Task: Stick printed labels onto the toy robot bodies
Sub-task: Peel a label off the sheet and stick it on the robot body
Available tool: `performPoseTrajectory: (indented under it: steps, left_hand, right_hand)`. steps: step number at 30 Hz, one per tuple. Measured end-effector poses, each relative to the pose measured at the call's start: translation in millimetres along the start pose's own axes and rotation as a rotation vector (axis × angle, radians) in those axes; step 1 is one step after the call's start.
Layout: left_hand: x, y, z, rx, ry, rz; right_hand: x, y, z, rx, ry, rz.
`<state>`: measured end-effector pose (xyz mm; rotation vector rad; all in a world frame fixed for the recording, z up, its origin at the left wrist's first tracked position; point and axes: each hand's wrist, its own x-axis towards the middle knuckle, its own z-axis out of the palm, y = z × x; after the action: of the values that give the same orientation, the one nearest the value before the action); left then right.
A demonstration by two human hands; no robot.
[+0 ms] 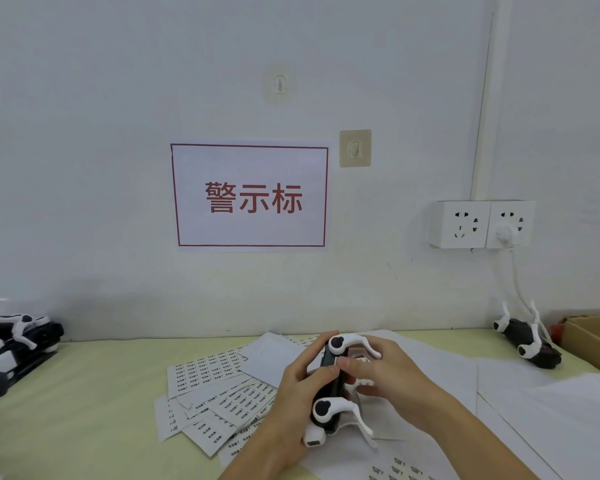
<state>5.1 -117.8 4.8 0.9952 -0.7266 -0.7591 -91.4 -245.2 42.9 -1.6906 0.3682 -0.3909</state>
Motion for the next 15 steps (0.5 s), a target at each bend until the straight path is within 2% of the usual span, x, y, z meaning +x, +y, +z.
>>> performPoseTrajectory:
  steps: [9, 15]
  left_hand:
    - [2, 1, 0, -0.022, -0.053, 0.034]
    - [2, 0, 0, 0.074, 0.026, 0.036]
  right_hand:
    - [2, 7, -9, 0.161, -0.086, 0.052]
    - [4, 12, -8, 0.226, -0.096, 0.028]
